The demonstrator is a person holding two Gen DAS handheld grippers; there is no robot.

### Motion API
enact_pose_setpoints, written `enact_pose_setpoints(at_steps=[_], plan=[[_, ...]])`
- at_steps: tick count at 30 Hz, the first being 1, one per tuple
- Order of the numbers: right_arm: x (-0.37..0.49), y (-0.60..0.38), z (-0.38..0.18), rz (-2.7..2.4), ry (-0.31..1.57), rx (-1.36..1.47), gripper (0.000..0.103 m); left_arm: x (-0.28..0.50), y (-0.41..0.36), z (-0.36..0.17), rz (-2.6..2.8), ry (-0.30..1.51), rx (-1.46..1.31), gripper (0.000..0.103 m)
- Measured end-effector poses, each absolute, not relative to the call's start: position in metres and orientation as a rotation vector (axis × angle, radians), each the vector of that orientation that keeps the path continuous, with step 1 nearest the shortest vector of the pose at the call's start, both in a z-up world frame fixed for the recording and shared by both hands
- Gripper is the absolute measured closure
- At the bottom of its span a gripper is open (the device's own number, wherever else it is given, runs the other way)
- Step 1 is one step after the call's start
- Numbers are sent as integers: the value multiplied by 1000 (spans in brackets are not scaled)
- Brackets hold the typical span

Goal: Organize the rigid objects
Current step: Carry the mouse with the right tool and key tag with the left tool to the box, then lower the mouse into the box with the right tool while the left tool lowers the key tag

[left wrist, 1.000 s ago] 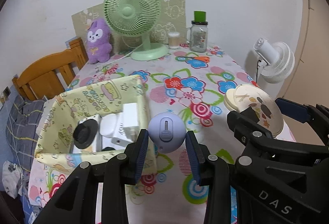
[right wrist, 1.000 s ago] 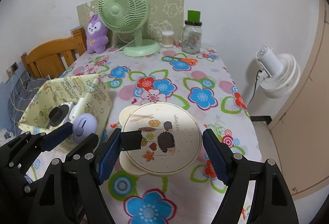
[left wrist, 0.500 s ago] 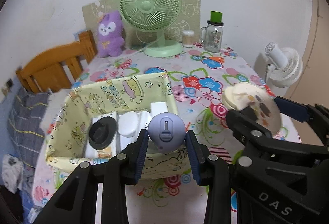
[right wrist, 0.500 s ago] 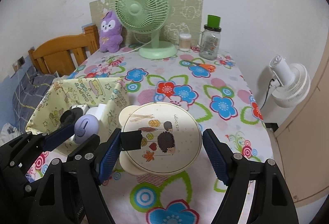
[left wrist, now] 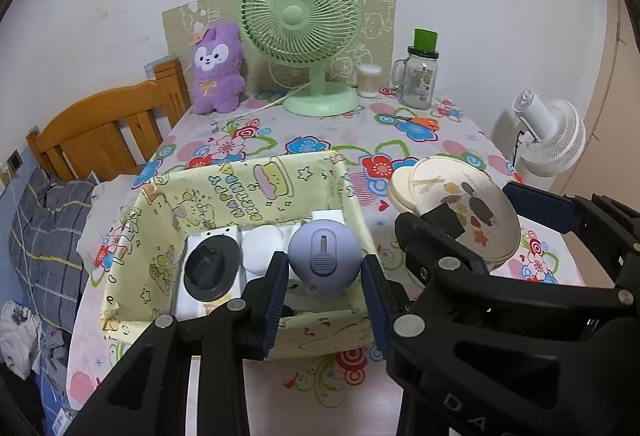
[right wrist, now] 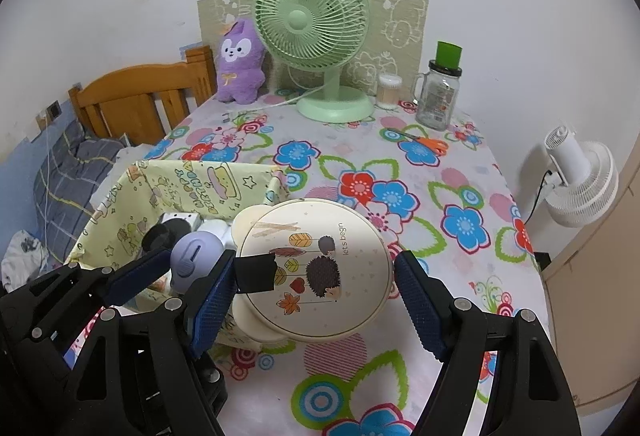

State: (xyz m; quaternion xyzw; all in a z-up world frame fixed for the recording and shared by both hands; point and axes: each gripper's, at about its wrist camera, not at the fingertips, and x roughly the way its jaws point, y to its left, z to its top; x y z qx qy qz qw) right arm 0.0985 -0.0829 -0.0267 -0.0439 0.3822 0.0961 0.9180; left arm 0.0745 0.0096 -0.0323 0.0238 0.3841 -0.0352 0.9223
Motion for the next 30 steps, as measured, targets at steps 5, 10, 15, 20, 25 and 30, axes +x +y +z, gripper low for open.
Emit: enact_pose_setpoints(at_steps=[5,10,15,20,25,30], plan=[[103,-73,-27,214,792,-97,23,78,19,-33,-61,796,48,65],[109,-62,-30,220,799,-106,23,83,29,-35,-54,808,48,65],[117,-49,-33,222,807,-125,23,89,40,-39,-49,823,51,65],[124,-37,-37,238,825,-132,23,94,52,-42,-35,831,44,65],[131,-25,-41,255,837,-136,23,99,63,-46,-24,840,47,64],[143,-14,-52,277,877,-135,23,111,74,-56,-7,865,38,64]])
